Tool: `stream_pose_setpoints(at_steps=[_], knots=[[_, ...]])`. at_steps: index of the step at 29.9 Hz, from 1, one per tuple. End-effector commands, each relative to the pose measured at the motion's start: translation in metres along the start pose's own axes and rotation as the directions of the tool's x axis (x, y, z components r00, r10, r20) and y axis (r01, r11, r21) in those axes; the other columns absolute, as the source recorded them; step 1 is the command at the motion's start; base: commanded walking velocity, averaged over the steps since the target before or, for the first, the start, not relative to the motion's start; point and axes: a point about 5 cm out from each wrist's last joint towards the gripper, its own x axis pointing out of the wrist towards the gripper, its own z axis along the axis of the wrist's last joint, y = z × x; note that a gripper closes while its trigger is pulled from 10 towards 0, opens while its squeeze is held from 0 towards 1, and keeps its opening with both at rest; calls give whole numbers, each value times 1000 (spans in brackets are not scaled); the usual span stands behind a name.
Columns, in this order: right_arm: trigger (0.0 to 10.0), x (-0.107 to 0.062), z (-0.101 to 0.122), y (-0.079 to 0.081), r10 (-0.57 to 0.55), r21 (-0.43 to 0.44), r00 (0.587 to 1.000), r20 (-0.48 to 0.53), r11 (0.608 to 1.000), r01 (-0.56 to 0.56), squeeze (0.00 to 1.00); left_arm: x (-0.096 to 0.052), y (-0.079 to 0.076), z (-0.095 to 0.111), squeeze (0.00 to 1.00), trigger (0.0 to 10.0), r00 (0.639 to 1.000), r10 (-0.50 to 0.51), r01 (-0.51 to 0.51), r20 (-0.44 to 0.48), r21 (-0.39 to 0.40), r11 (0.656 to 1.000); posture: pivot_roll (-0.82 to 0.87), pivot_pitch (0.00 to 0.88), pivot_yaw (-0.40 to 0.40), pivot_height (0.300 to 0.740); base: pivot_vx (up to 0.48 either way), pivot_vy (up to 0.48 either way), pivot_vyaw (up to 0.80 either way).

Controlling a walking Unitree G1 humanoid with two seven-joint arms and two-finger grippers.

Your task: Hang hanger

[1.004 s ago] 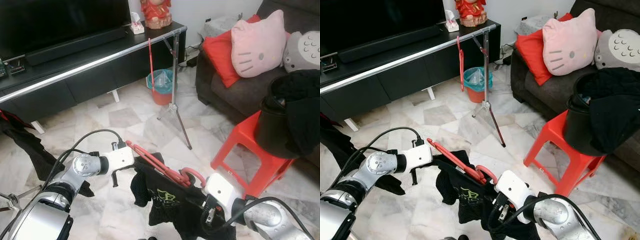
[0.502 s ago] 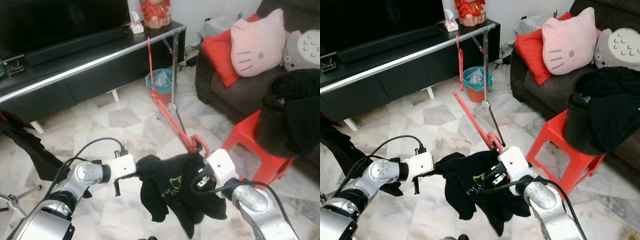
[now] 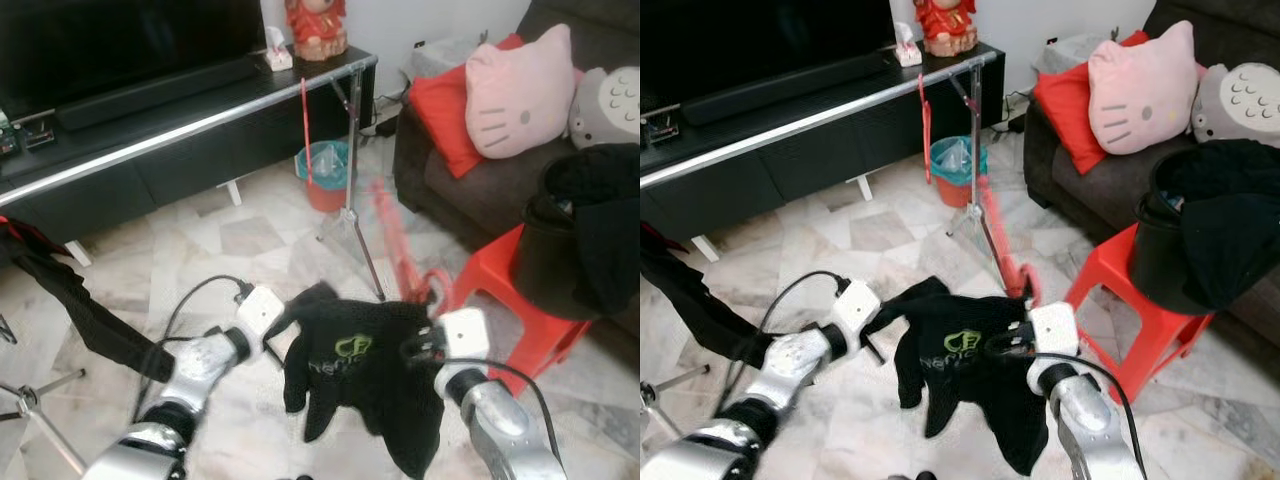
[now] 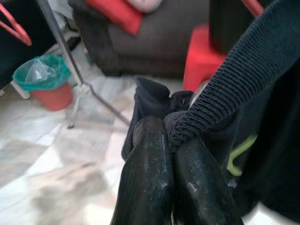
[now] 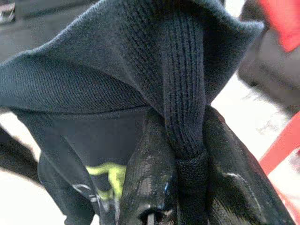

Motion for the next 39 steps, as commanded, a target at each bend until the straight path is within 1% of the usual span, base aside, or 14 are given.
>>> stream_pose_setpoints(at_steps=[1,2,3,4,7,9,14,18,24,31,32,33,36,39], knots=[[10000,-1,10,-2,-26,13,997,77,1000,25,0,-7,6,-7,0,10000,997,78,-79,-18,-61,995,-19,1,86,740,0,0,0],[10000,-1,10,-2,-26,13,997,77,1000,25,0,-7,6,-7,0,10000,997,78,-79,-18,-61,995,-19,1,86,740,0,0,0],[10000,-1,8,1,-19,9,997,75,1000,18,0,-4,3,-6,0,10000,995,99,-99,-2,-113,989,-19,0,85,740,0,0,0],[10000,-1,6,4,-11,27,997,78,1000,9,0,-3,2,-5,0,10000,993,114,-113,4,-143,983,-19,0,85,740,0,0,0],[10000,0,3,8,-13,15,997,73,1000,12,0,-2,0,-5,0,10000,992,122,-118,12,-154,981,-19,0,84,740,0,0,0],[10000,1,0,12,-53,79,994,100,996,45,0,-5,2,-8,0,10000,980,197,-195,-3,-172,966,-22,0,83,740,0,0,0],[10000,2,-7,12,-75,101,994,85,993,67,0,-11,7,-14,0,10000,966,258,-258,-28,-212,943,-19,0,77,740,0,0,0],[10000,0,-11,13,-82,100,994,75,992,74,0,-11,5,-14,0,10000,965,262,-261,-24,-214,941,-16,0,71,740,0,0,0],[10000,-5,-17,9,-138,125,988,74,984,128,0,-10,1,-11,0,10000,956,294,-284,8,-235,930,-18,0,58,740,0,0,0],[10000,-7,-16,9,-153,141,984,92,980,140,0,-11,2,-9,0,10000,950,312,-298,22,-247,922,-15,0,56,740,0,0,0],[10000,-8,-16,12,-164,142,981,106,979,148,0,-14,4,-11,0,10000,929,370,-353,12,-271,896,-12,0,53,740,0,0,0],[10000,-8,-15,13,-170,143,979,110,978,153,0,-15,5,-12,0,10000,921,389,-372,5,-283,884,-15,0,50,740,0,0,0],[10000,-8,-14,12,-178,138,977,119,977,161,0,-17,7,-15,0,10000,912,411,-395,-9,-302,868,-21,0,47,740,0,0,0],[10000,-6,-10,11,-173,96,976,132,982,162,0,-19,10,-18,0,10000,904,425,-412,-35,-335,848,-40,0,43,740,0,0,0]])
